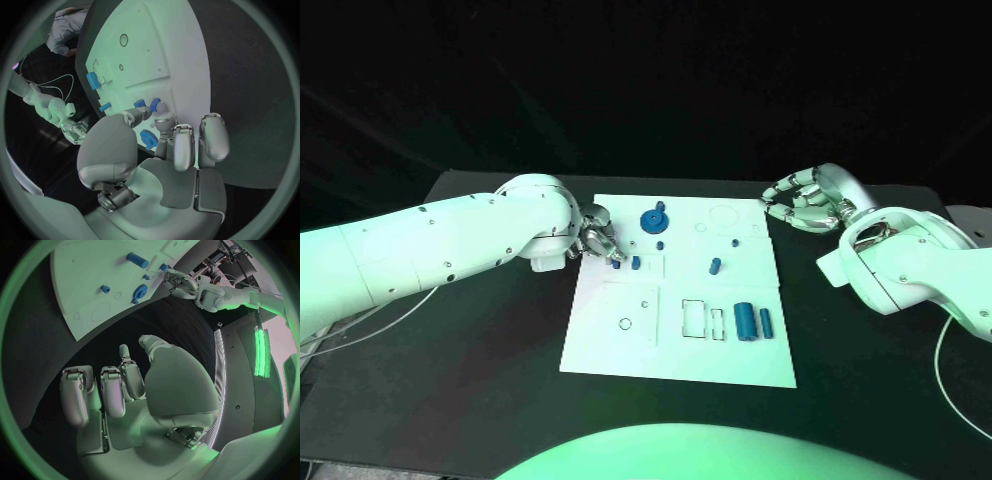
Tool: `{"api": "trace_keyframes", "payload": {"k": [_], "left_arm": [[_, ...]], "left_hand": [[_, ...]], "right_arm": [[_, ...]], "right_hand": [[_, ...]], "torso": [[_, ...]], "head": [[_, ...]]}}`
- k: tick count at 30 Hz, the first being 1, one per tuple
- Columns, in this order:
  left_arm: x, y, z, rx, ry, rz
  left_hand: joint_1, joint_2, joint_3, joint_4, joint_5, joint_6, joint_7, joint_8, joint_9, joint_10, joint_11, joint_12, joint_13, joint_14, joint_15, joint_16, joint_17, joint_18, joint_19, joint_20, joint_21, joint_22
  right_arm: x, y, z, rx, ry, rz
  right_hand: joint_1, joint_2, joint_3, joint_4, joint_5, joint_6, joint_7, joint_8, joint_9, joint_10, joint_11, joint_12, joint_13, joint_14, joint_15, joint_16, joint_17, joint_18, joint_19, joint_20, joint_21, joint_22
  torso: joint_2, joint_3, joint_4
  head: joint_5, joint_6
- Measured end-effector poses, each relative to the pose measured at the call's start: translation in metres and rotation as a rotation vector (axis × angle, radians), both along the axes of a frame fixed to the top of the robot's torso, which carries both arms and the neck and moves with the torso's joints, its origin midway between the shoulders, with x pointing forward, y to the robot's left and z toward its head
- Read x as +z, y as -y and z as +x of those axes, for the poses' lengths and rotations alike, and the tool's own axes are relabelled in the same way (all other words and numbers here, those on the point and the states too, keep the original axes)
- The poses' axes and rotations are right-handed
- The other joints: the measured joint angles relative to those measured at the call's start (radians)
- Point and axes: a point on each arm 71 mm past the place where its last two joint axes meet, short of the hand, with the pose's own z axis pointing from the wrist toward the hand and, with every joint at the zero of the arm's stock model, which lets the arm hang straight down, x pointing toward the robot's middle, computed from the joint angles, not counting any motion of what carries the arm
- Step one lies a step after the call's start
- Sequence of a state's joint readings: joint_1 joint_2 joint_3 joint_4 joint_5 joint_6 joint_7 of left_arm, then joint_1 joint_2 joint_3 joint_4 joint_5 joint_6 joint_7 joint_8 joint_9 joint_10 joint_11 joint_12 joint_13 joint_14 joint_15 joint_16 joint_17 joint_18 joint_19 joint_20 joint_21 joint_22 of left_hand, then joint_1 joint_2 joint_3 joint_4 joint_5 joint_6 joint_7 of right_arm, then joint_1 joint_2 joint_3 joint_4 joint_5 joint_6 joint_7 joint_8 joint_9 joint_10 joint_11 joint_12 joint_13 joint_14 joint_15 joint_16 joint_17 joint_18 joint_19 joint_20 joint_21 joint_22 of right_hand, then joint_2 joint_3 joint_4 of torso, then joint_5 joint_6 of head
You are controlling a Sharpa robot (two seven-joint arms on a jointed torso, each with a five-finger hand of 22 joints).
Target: Assemble the parts on the task board
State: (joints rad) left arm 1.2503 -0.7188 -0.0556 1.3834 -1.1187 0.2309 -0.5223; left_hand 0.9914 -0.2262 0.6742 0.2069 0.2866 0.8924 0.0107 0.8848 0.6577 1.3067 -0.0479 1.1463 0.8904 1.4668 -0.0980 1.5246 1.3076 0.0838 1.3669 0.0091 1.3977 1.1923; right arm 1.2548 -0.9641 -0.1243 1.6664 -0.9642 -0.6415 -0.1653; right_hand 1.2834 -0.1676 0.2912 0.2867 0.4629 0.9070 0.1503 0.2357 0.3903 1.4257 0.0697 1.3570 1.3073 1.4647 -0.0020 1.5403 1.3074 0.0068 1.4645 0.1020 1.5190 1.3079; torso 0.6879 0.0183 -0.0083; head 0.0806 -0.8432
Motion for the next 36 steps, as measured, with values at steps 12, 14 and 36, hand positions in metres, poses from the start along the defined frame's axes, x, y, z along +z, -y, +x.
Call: {"api": "trace_keyframes", "payload": {"k": [12, 14, 36], "left_arm": [[0.0, -0.003, 0.001, 0.007, 0.002, 0.001], [0.0, -0.003, 0.001, 0.008, 0.002, 0.001], [0.013, -0.013, 0.002, 0.098, 0.095, -0.104]], "left_hand": [[-0.007, 0.0, -0.044, 0.028, 0.0, 0.001, 0.001, 0.0, 0.003, 0.0, 0.0, 0.0, -0.007, 0.0, 0.0, 0.0, 0.0, 0.0, 0.004, 0.004, 0.0, 0.005], [-0.007, 0.0, -0.055, 0.034, 0.0, 0.001, 0.001, 0.0, 0.003, 0.0, 0.0, 0.0, -0.007, 0.0, 0.0, 0.0, 0.0, 0.0, 0.004, 0.004, 0.0, 0.005], [-0.003, 0.018, -0.258, 0.084, -0.018, -0.096, 0.046, -0.045, 0.013, -0.169, 0.034, -0.164, -0.233, 0.0, 0.023, -0.048, 0.0, 0.016, -0.085, 0.021, -0.096, -0.166]], "right_arm": [[0.0, 0.0, 0.0, -0.001, 0.001, 0.002], [0.0, 0.0, 0.0, -0.001, 0.0, 0.002], [-0.001, 0.001, 0.001, -0.003, -0.005, 0.002]], "right_hand": [[-0.008, 0.0, 0.003, 0.003, 0.0, -0.003, 0.003, 0.0, 0.0, -0.004, -0.004, 0.0, 0.001, 0.0, 0.0, 0.0, 0.0, 0.0, 0.0, 0.0, 0.0, 0.0], [-0.008, 0.0, 0.003, 0.003, 0.0, -0.003, 0.003, 0.0, 0.0, -0.004, -0.004, 0.0, 0.001, 0.0, 0.0, 0.0, 0.0, 0.0, 0.0, 0.0, 0.0, 0.0], [-0.032, 0.001, 0.003, 0.003, -0.004, -0.007, 0.0, 0.0, -0.001, -0.004, -0.004, -0.008, 0.001, 0.0, 0.0, -0.004, 0.001, 0.0, 0.0, 0.0, -0.009, 0.0]], "torso": [[0.001, 0.0002, -0.0006], [0.001, 0.0002, -0.0006], [0.0, 0.0007, -0.0006]], "head": [[-0.002, 0.0], [-0.003, 0.0], [-0.005, 0.005]]}}
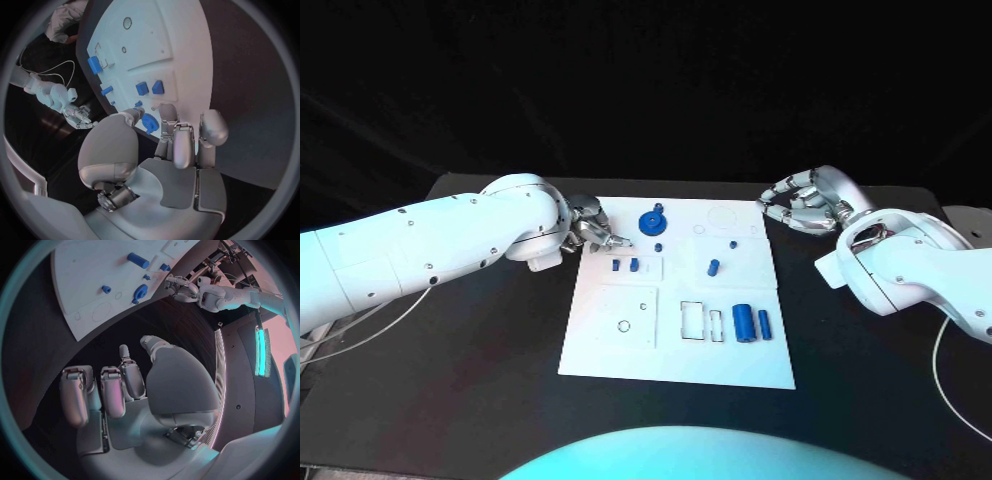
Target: Assemble the parts on the task board
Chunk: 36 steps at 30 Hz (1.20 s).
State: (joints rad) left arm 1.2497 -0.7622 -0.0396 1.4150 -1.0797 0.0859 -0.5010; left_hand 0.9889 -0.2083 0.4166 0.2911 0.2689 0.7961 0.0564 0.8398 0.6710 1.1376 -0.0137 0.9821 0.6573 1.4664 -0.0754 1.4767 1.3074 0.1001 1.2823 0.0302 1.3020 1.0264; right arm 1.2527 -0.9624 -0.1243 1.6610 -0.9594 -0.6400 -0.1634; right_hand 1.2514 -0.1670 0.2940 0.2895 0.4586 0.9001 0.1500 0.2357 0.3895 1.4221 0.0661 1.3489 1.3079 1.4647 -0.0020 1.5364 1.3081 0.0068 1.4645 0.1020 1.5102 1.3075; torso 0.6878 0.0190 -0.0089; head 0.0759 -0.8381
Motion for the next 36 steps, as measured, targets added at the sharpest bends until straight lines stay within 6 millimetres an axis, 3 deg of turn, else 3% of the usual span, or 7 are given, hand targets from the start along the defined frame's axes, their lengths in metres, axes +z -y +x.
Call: {"api": "trace_keyframes", "payload": {"k": [5, 8, 11, 12, 17, 27, 36], "left_arm": [[0.007, 0.006, 0.002, -0.003, 0.095, -0.101], [0.011, 0.019, 0.002, -0.051, 0.171, -0.182], [0.013, 0.032, 0.001, -0.117, 0.254, -0.256], [0.013, 0.035, 0.0, -0.137, 0.277, -0.271], [0.013, 0.047, 0.0, -0.242, 0.394, -0.294], [0.007, 0.06, 0.0, -0.404, 0.511, -0.21], [0.002, 0.072, 0.001, -0.492, 0.525, -0.142]], "left_hand": [[0.157, 0.02, 0.028, -0.016, 0.002, -0.086, 0.045, -0.049, -0.031, -0.118, 0.039, -0.033, -0.044, -0.012, 0.038, -0.063, -0.086, 0.04, -0.107, 0.023, -0.113, -0.172], [0.323, 0.007, 0.106, -0.075, 0.002, -0.118, 0.076, -0.122, -0.096, -0.217, 0.072, -0.11, -0.093, -0.063, 0.066, -0.114, -0.177, 0.072, -0.231, 0.049, -0.249, -0.361], [0.382, -0.026, 0.158, -0.106, -0.006, -0.092, 0.104, -0.218, -0.182, -0.236, 0.09, -0.249, -0.202, -0.101, 0.085, -0.138, -0.222, 0.072, -0.259, 0.068, -0.304, -0.416], [0.393, -0.036, 0.161, -0.113, -0.011, -0.082, 0.105, -0.256, -0.214, -0.233, 0.093, -0.303, -0.245, -0.172, 0.091, -0.22, -0.361, 0.072, -0.261, 0.07, -0.319, -0.426], [0.403, -0.047, 0.143, -0.138, -0.011, -0.061, 0.111, -0.327, -0.273, -0.225, 0.104, -0.414, -0.338, -0.195, 0.097, -0.278, -0.449, 0.072, -0.251, 0.08, -0.335, -0.441], [0.399, -0.057, 0.127, -0.161, -0.011, -0.041, 0.11, -0.365, -0.308, -0.242, 0.122, -0.5, -0.409, -0.148, 0.1, -0.238, -0.417, 0.071, -0.213, 0.084, -0.3, -0.406], [0.4, -0.064, 0.095, -0.181, -0.066, -0.041, 0.097, -0.409, -0.336, -0.267, 0.126, -0.562, -0.462, -0.125, 0.11, -0.195, -0.392, 0.071, -0.169, 0.093, -0.237, -0.314]], "right_arm": [[0.0, 0.001, 0.0, -0.003, -0.001, -0.001], [-0.001, 0.001, 0.001, -0.004, -0.001, -0.001], [-0.001, 0.001, 0.001, -0.004, -0.001, 0.0], [-0.001, 0.001, 0.001, -0.004, -0.001, 0.001], [-0.001, 0.001, 0.001, -0.002, -0.001, 0.003], [-0.002, 0.0, 0.001, 0.002, -0.003, 0.008], [-0.002, -0.001, 0.002, 0.003, -0.002, 0.01]], "right_hand": [[0.0, 0.0, 0.0, 0.0, 0.0, 0.0, 0.0, 0.004, 0.0, -0.004, -0.003, -0.004, 0.0, 0.0, 0.0, 0.0, 0.0, 0.0, 0.0, 0.0, 0.0, 0.0], [0.0, 0.0, 0.005, -0.005, 0.0, 0.0, 0.0, 0.004, 0.0, -0.029, 0.0, -0.036, 0.0, 0.0, 0.0, -0.013, 0.0, 0.0, 0.0, 0.0, -0.021, 0.0], [0.0, 0.0, 0.01, -0.002, 0.0, 0.0, 0.0, 0.004, 0.0, -0.05, -0.003, -0.069, 0.0, 0.0, 0.0, -0.023, 0.0, 0.001, 0.0, 0.0, -0.042, 0.0], [0.0, 0.0, 0.014, -0.006, 0.0, 0.0, 0.0, 0.009, 0.0, -0.059, -0.004, -0.084, 0.0, 0.0, 0.0, -0.03, 0.0, 0.015, 0.0, 0.0, -0.051, 0.0], [0.0, 0.0, 0.025, -0.006, 0.0, -0.007, -0.001, 0.012, 0.0, -0.098, -0.004, -0.153, -0.038, 0.002, -0.002, -0.053, 0.0, 0.015, 0.0, 0.0, -0.097, 0.0], [0.0, 0.0, 0.032, -0.004, 0.0, -0.008, 0.0, 0.012, 0.0, -0.12, -0.004, -0.192, -0.071, 0.004, -0.004, -0.063, 0.0, 0.031, 0.002, -0.002, -0.118, 0.0], [0.0, 0.0, 0.047, -0.006, 0.0, -0.022, 0.001, 0.02, -0.001, -0.195, -0.005, -0.332, -0.191, 0.004, -0.004, -0.123, 0.0, 0.047, -0.016, -0.009, -0.216, 0.001]], "torso": [[0.0, 0.0006, 0.0006], [0.0, 0.0006, 0.0017], [0.0, 0.0001, 0.0016], [0.0, -0.0004, 0.0013], [0.001, -0.0006, 0.0], [0.002, -0.0006, 0.0006], [0.003, -0.0019, 0.0]], "head": [[-0.006, 0.006], [-0.009, 0.009], [-0.01, 0.011], [-0.011, 0.011], [-0.013, 0.016], [-0.017, 0.024], [-0.016, 0.024]]}}
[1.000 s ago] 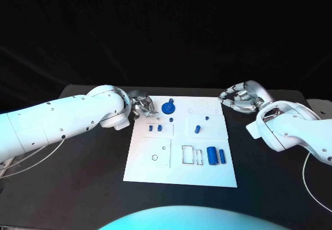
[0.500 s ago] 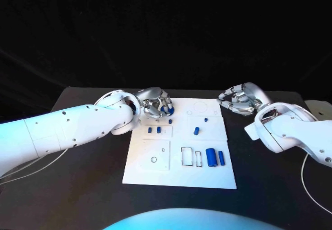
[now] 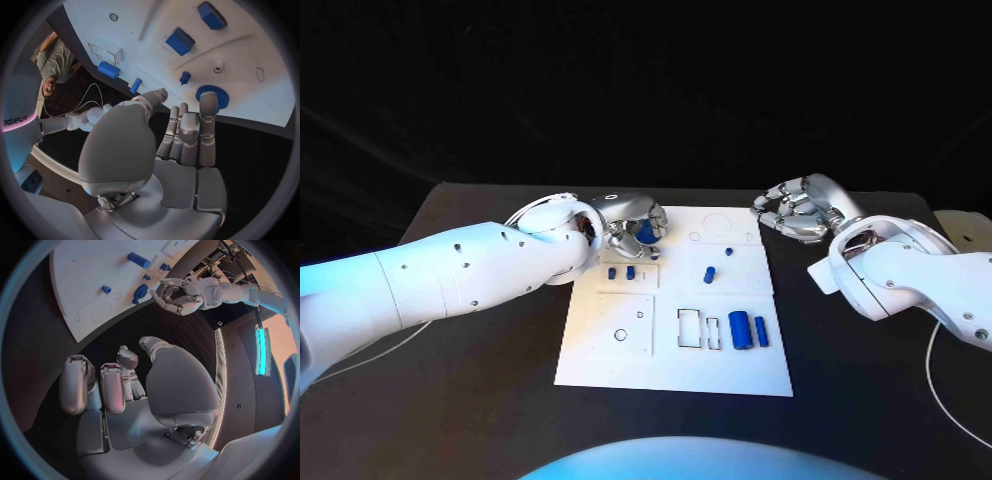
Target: Assemble the parts on the task board
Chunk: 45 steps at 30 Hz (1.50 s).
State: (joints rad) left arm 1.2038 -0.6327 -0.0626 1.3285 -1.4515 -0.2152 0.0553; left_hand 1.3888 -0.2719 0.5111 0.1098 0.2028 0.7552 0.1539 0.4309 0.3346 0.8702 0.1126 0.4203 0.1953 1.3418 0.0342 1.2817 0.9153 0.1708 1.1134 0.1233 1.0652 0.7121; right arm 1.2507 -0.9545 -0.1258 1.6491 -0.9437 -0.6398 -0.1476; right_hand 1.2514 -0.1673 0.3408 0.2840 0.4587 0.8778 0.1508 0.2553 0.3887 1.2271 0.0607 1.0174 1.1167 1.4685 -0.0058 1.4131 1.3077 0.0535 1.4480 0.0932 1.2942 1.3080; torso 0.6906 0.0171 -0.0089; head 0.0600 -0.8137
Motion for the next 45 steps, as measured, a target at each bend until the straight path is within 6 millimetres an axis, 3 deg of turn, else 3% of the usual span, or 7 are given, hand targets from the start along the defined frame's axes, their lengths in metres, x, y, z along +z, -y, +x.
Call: {"api": "trace_keyframes", "payload": {"k": [4, 6, 22, 30, 45], "left_arm": [[-0.003, 0.002, 0.001, -0.017, 0.0, 0.043], [-0.004, 0.002, 0.002, -0.02, -0.002, 0.065], [-0.012, 0.009, 0.008, -0.02, -0.018, 0.158], [-0.014, 0.01, 0.01, -0.009, -0.025, 0.181], [-0.017, 0.013, 0.013, -0.001, -0.037, 0.199]], "left_hand": [[0.003, 0.003, -0.002, -0.002, 0.0, 0.001, -0.001, -0.004, -0.003, 0.0, 0.0, -0.002, -0.005, 0.0, 0.0, 0.007, 0.0, 0.0, 0.001, 0.001, 0.008, 0.006], [0.003, 0.003, -0.002, -0.002, 0.0, 0.005, 0.003, -0.008, -0.003, 0.002, 0.002, -0.002, -0.007, 0.0, 0.0, 0.008, 0.004, 0.0, 0.004, 0.004, 0.01, 0.011], [0.014, 0.014, 0.033, -0.02, 0.0, 0.053, 0.015, -0.031, -0.02, 0.064, -0.002, -0.017, -0.033, 0.002, -0.003, 0.026, -0.001, 0.0, 0.009, -0.002, 0.042, 0.045], [0.019, 0.019, 0.055, -0.028, 0.0, 0.074, 0.009, -0.043, -0.024, 0.099, -0.012, -0.017, -0.037, 0.015, -0.007, 0.043, 0.013, 0.0, 0.023, -0.002, 0.066, 0.075], [0.019, 0.019, 0.059, -0.033, 0.0, 0.074, 0.009, -0.048, -0.028, 0.108, -0.011, -0.016, -0.039, 0.018, -0.011, 0.047, 0.019, 0.0, 0.027, -0.005, 0.072, 0.086]], "right_arm": [[0.0, 0.0, 0.0, 0.0, 0.001, 0.001], [0.0, 0.0, 0.0, 0.001, 0.001, 0.001], [0.0, -0.001, 0.0, 0.004, 0.004, 0.005], [0.0, -0.001, 0.0, 0.005, 0.004, 0.006], [0.0, -0.004, -0.001, 0.013, 0.003, 0.011]], "right_hand": [[-0.005, -0.005, 0.005, 0.003, 0.0, -0.009, 0.001, 0.0, 0.0, -0.033, 0.002, -0.05, -0.045, 0.0, 0.0, -0.023, -0.006, 0.002, -0.02, -0.002, -0.042, 0.0], [-0.005, -0.005, 0.008, 0.0, 0.0, -0.012, -0.002, 0.0, 0.0, -0.043, 0.004, -0.071, -0.065, 0.0, 0.0, -0.034, -0.016, 0.016, -0.025, 0.0, -0.061, 0.0], [-0.005, -0.005, 0.008, 0.0, 0.0, -0.012, -0.002, 0.004, 0.0, -0.043, 0.004, -0.079, -0.078, 0.0, 0.0, -0.035, -0.02, 0.016, -0.025, 0.0, -0.065, 0.0], [-0.005, -0.005, 0.008, 0.0, 0.0, -0.012, -0.002, 0.004, 0.0, -0.043, 0.004, -0.079, -0.079, 0.0, 0.0, -0.038, -0.02, 0.015, -0.025, 0.0, -0.065, 0.0], [-0.005, -0.005, 0.011, 0.003, 0.0, -0.012, -0.002, 0.008, 0.0, -0.043, 0.004, -0.079, -0.08, 0.0, 0.0, -0.038, -0.02, 0.015, -0.025, 0.0, -0.065, -0.001]], "torso": [[0.0, 0.0007, 0.0], [0.0, 0.0007, 0.0], [-0.001, 0.0013, 0.0], [-0.001, 0.0016, 0.0001], [-0.002, 0.0018, 0.0004]], "head": [[0.001, -0.001], [0.0, -0.002], [-0.003, -0.006], [-0.004, -0.008], [-0.006, -0.01]]}}
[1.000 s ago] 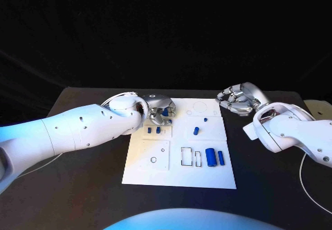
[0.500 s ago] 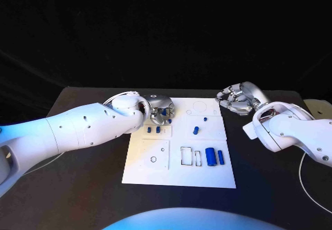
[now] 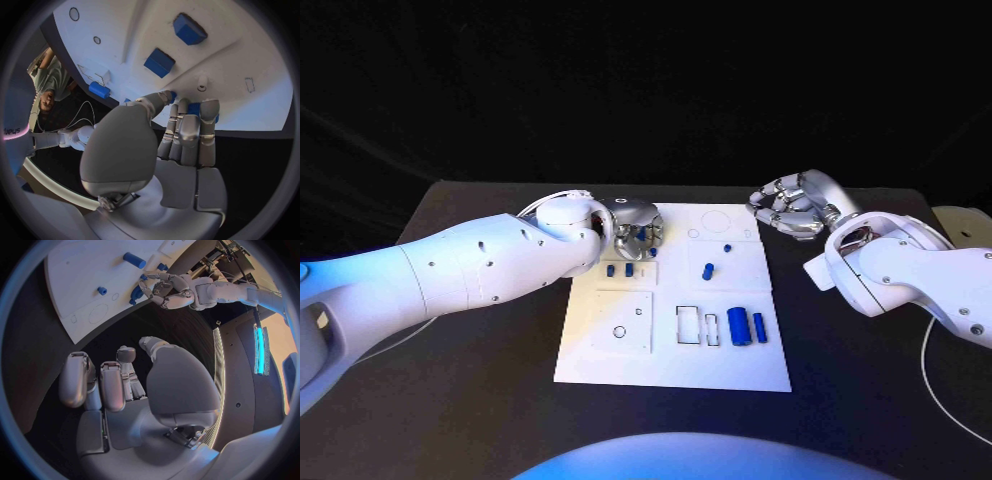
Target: Assemble the parts on the task board
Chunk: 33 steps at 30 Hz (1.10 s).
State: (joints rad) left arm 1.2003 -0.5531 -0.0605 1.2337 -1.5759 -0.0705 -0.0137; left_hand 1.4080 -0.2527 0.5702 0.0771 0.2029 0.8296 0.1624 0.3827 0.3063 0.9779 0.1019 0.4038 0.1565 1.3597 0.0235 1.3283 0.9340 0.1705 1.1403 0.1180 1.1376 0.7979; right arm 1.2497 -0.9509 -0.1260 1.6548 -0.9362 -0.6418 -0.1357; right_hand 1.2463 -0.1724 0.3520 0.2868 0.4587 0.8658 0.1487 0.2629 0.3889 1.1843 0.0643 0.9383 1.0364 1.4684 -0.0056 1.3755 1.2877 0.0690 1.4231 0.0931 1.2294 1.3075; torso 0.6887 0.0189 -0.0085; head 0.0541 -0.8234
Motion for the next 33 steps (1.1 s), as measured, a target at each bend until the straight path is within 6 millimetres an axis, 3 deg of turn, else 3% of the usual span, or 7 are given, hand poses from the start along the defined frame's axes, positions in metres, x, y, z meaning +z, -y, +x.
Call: {"api": "trace_keyframes", "payload": {"k": [6, 10, 18, 33], "left_arm": [[-0.0002, 0.0016, 0.0002, -0.001, 0.0, 0.0], [-0.0007, 0.002, 0.0003, 0.0, -0.002, 0.001], [-0.0009, 0.0023, 0.0006, 0.002, -0.007, 0.007], [-0.0017, 0.0037, 0.0009, 0.001, -0.014, 0.009]], "left_hand": [[0.0, 0.0, 0.004, -0.004, 0.0, 0.009, -0.001, -0.006, -0.001, 0.013, -0.006, 0.003, -0.002, 0.009, -0.002, 0.009, 0.01, 0.0, 0.011, 0.0, 0.013, 0.017], [-0.008, 0.008, 0.008, -0.008, 0.0, 0.029, -0.007, -0.006, -0.001, 0.049, -0.012, 0.011, 0.004, 0.032, -0.011, 0.026, 0.03, -0.024, 0.046, -0.002, 0.05, 0.065], [-0.007, 0.017, 0.015, -0.015, 0.0, 0.054, -0.011, -0.006, -0.001, 0.07, -0.023, 0.017, 0.014, 0.047, -0.018, 0.03, 0.039, -0.025, 0.071, -0.007, 0.078, 0.111], [-0.011, 0.021, 0.021, -0.021, 0.0, 0.064, -0.018, -0.017, -0.001, 0.077, -0.023, 0.013, 0.017, 0.05, -0.021, 0.03, 0.035, -0.025, 0.078, -0.007, 0.089, 0.124]], "right_arm": [[0.0, 0.0001, -0.0001, 0.0, 0.0, 0.0], [0.0, 0.0, -0.0001, 0.0, 0.0, 0.001], [0.0, -0.0001, -0.0002, 0.001, 0.0, 0.001], [0.0, -0.0005, -0.0002, 0.001, -0.001, 0.001]], "right_hand": [[0.0, 0.0, 0.0, 0.0, 0.0, 0.0, 0.0, 0.0, 0.001, 0.0, 0.0, 0.0, -0.001, 0.0, 0.0, 0.0, 0.0, 0.0, 0.0, 0.0, 0.0, 0.0], [0.0, 0.0, 0.0, 0.0, 0.0, 0.0, 0.0, 0.0, 0.001, 0.0, 0.0, 0.0, -0.002, 0.0, 0.0, 0.0, 0.0, 0.0, 0.0, 0.0, 0.0, 0.0], [0.0, 0.0, 0.003, -0.003, 0.0, 0.0, 0.0, 0.004, 0.002, 0.0, 0.0, 0.0, -0.002, -0.004, -0.004, 0.0, 0.002, 0.0, 0.0, 0.0, 0.0, 0.0], [0.0, 0.0, 0.003, -0.003, 0.0, 0.0, 0.0, 0.008, 0.003, 0.0, 0.0, 0.0, -0.002, -0.004, -0.004, 0.0, 0.002, 0.0, 0.0, 0.0, 0.0, 0.001]], "torso": [[0.0, 0.0, -0.0004], [0.0, 0.0, -0.0003], [0.0, 0.0002, 0.0001], [0.0, 0.0002, 0.0002]], "head": [[0.0, -0.002], [-0.001, -0.003], [-0.002, -0.005], [-0.002, -0.008]]}}
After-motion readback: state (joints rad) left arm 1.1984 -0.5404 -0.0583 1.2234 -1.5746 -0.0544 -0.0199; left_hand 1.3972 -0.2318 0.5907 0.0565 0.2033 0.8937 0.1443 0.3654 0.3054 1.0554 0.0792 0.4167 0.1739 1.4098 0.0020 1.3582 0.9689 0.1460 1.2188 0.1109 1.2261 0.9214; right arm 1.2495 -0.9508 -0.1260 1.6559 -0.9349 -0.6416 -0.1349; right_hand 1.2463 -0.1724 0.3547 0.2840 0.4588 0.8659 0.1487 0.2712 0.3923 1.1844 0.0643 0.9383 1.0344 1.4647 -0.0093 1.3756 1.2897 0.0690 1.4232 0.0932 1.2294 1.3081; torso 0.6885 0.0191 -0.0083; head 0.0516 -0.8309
